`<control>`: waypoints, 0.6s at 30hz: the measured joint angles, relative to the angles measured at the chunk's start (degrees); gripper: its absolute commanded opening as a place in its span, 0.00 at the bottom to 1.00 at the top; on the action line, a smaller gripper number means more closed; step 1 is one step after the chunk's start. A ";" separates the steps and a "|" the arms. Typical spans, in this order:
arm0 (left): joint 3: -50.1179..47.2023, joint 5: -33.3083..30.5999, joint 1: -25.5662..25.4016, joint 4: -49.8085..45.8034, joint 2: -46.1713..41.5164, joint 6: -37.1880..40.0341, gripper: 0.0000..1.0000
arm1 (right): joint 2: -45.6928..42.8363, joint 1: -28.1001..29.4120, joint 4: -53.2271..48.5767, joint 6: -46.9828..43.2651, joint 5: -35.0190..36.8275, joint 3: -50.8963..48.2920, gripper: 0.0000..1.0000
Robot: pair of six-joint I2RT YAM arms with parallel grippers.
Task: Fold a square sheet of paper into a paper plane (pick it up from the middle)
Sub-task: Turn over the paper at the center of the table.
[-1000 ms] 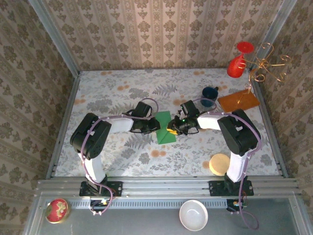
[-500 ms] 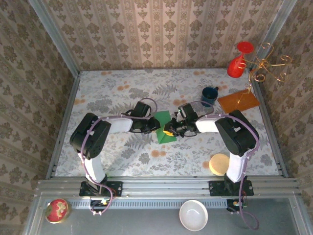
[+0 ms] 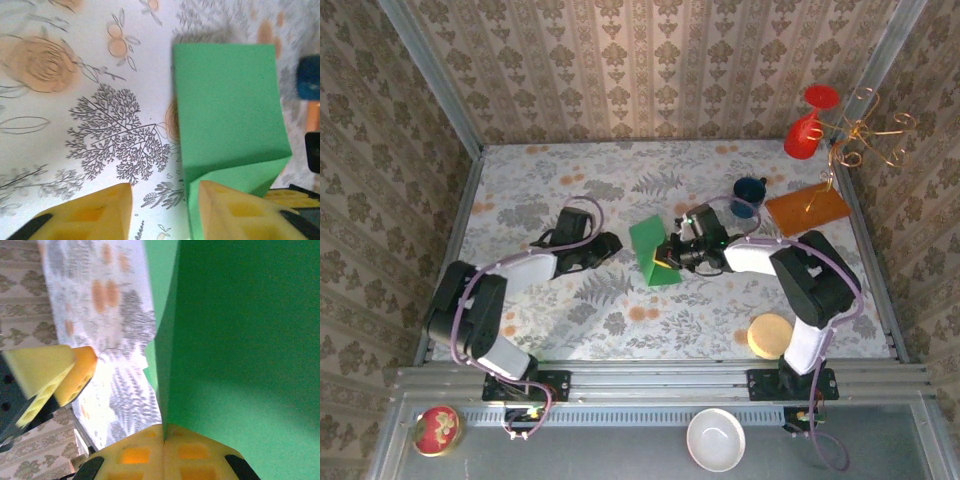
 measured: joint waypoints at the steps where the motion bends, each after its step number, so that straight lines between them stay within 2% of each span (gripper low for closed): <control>1: -1.09 0.15 0.66 0.68 -1.70 -0.28 0.55 | -1.11 -0.13 0.61 -0.33 -0.04 0.00 0.04; 2: -2.03 0.20 1.07 1.36 -3.17 -0.57 0.59 | -1.90 -0.20 1.29 -0.48 -0.20 0.00 0.04; 4: -4.11 0.90 1.42 3.30 -6.84 -1.22 0.77 | -3.52 -0.44 2.73 -0.46 -0.59 0.00 0.04; 7: -6.86 1.77 1.09 7.37 -11.69 -2.27 0.91 | -4.83 -0.79 5.31 0.00 -1.95 0.24 0.04; 12: -7.69 3.15 -0.79 11.43 -14.95 -2.93 0.98 | -5.01 -0.81 9.81 3.19 -4.61 2.25 0.05; 18: -7.26 6.56 -5.07 18.05 -11.45 -4.57 0.99 | -5.03 -0.81 16.33 7.78 -7.23 3.08 0.05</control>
